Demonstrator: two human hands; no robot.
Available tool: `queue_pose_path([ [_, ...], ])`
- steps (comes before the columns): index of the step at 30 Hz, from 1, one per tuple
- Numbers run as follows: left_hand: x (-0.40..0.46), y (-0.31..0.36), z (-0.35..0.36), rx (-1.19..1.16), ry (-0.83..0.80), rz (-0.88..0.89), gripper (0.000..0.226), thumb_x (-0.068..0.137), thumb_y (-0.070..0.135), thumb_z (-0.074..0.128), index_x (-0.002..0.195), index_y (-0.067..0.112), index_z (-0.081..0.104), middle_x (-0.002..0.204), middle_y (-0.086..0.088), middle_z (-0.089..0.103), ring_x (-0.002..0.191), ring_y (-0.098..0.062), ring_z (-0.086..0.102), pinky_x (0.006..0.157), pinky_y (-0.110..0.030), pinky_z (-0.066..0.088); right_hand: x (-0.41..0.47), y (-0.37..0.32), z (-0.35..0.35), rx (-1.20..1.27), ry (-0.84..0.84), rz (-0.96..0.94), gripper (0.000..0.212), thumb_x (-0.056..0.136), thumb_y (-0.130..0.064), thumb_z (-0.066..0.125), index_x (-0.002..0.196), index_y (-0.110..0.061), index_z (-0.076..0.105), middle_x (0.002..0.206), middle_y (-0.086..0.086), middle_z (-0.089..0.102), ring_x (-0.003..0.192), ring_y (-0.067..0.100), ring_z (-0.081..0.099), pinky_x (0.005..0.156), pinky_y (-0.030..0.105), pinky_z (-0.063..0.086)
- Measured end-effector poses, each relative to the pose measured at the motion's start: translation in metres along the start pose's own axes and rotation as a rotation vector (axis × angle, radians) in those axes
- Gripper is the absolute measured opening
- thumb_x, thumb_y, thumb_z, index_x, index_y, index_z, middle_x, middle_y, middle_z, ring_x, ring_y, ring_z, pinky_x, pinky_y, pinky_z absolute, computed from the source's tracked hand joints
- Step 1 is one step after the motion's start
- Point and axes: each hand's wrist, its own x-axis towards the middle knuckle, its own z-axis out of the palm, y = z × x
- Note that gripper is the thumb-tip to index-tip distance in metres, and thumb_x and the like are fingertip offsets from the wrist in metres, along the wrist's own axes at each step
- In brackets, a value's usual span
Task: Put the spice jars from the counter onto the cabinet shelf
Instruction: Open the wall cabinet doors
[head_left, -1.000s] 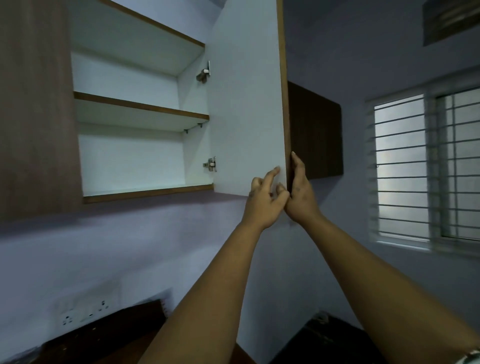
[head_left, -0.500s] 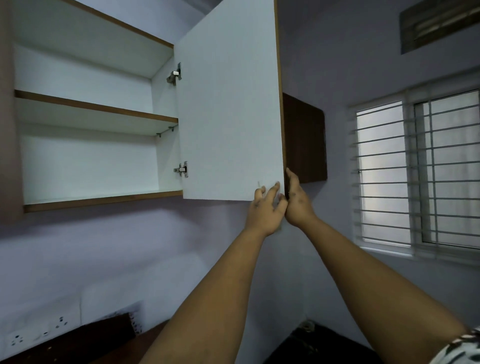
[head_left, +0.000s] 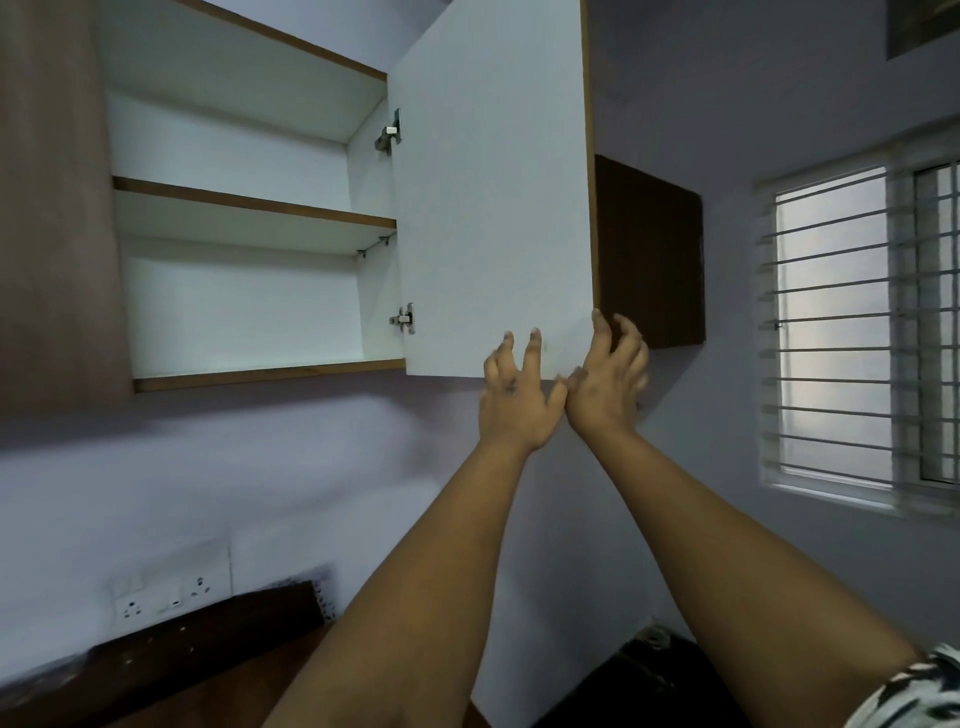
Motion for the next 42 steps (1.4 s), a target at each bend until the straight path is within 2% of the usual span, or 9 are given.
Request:
queue_pose_path([
  [4, -0.009, -0.029, -0.027, 0.050, 0.152, 0.037, 0.056, 0.100, 0.048, 0.035, 0.151, 0.027, 0.028, 0.158, -0.009, 0.021, 0.143, -0.025, 0.021, 0.107, -0.049, 0.038, -0.012, -0.026, 0.013, 0.128, 0.120, -0.199, 0.053, 0.080, -0.012, 0.057, 0.132, -0.019, 0.049, 0.136, 0.006, 0.044, 0.126, 0.025, 0.038, 0.102, 0.045, 0.034],
  [8, -0.029, -0.078, -0.061, 0.152, 0.295, -0.005, 0.053, 0.100, 0.046, 0.039, 0.149, 0.026, 0.034, 0.157, -0.008, 0.025, 0.143, -0.029, 0.023, 0.107, -0.051, 0.035, -0.031, -0.071, 0.045, 0.287, 0.050, -0.279, 0.044, 0.077, -0.013, 0.058, 0.120, -0.018, 0.055, 0.120, 0.001, 0.053, 0.113, 0.021, 0.047, 0.091, 0.040, 0.039],
  [11, -0.049, -0.121, -0.094, 0.269, 0.363, -0.041, 0.056, 0.098, 0.048, 0.036, 0.148, 0.024, 0.037, 0.156, -0.011, 0.028, 0.143, -0.033, 0.026, 0.106, -0.053, 0.034, -0.052, -0.118, 0.076, 0.372, -0.027, -0.325, 0.042, 0.078, -0.013, 0.057, 0.120, -0.018, 0.056, 0.120, 0.000, 0.054, 0.113, 0.021, 0.047, 0.093, 0.040, 0.039],
  [21, -0.093, -0.275, -0.228, 0.639, 0.378, -0.124, 0.058, 0.097, 0.048, 0.037, 0.149, 0.022, 0.036, 0.153, -0.011, 0.034, 0.139, -0.033, 0.034, 0.104, -0.051, 0.038, -0.132, -0.293, 0.168, 0.652, -0.205, -0.343, 0.053, 0.078, -0.017, 0.061, 0.129, -0.018, 0.047, 0.127, 0.000, 0.049, 0.120, 0.022, 0.045, 0.095, 0.040, 0.037],
  [25, -0.098, -0.335, -0.274, 0.707, 0.366, -0.165, 0.061, 0.094, 0.045, 0.048, 0.148, 0.019, 0.037, 0.152, -0.013, 0.036, 0.139, -0.035, 0.035, 0.104, -0.051, 0.039, -0.150, -0.358, 0.204, 0.700, -0.232, -0.330, 0.055, 0.076, -0.016, 0.062, 0.130, -0.017, 0.047, 0.126, 0.003, 0.050, 0.118, 0.025, 0.046, 0.094, 0.041, 0.038],
  [31, -0.079, -0.407, -0.320, 0.796, 0.286, -0.145, 0.083, 0.077, 0.033, 0.067, 0.150, 0.013, 0.032, 0.150, -0.019, 0.035, 0.137, -0.039, 0.036, 0.105, -0.053, 0.041, -0.152, -0.428, 0.247, 0.742, -0.211, -0.312, 0.057, 0.076, -0.017, 0.060, 0.131, -0.013, 0.046, 0.127, 0.008, 0.048, 0.116, 0.026, 0.047, 0.091, 0.040, 0.040],
  [34, -0.070, -0.438, -0.325, 0.848, 0.249, -0.101, 0.089, 0.072, 0.026, 0.071, 0.150, 0.010, 0.031, 0.151, -0.020, 0.034, 0.138, -0.040, 0.035, 0.108, -0.055, 0.038, -0.146, -0.445, 0.270, 0.703, -0.225, -0.310, 0.065, 0.078, -0.024, 0.063, 0.138, -0.014, 0.041, 0.134, 0.010, 0.043, 0.123, 0.029, 0.042, 0.098, 0.047, 0.042],
  [39, -0.050, -0.473, -0.320, 0.949, 0.217, -0.059, 0.094, 0.079, 0.000, 0.065, 0.155, 0.012, 0.011, 0.160, -0.019, 0.012, 0.149, -0.036, 0.010, 0.119, -0.050, 0.017, -0.141, -0.454, 0.301, 0.628, -0.214, -0.274, 0.093, 0.085, -0.047, 0.060, 0.155, -0.017, 0.007, 0.159, 0.014, 0.011, 0.147, 0.033, 0.009, 0.115, 0.049, 0.020],
  [42, -0.039, -0.482, -0.317, 1.001, 0.232, -0.012, 0.089, 0.082, 0.001, 0.062, 0.155, 0.008, 0.010, 0.161, -0.019, 0.006, 0.150, -0.034, 0.005, 0.118, -0.049, 0.010, -0.128, -0.460, 0.312, 0.735, -0.286, -0.248, 0.100, 0.085, -0.052, 0.062, 0.155, -0.011, 0.004, 0.158, 0.015, 0.016, 0.146, 0.032, 0.015, 0.116, 0.046, 0.022],
])
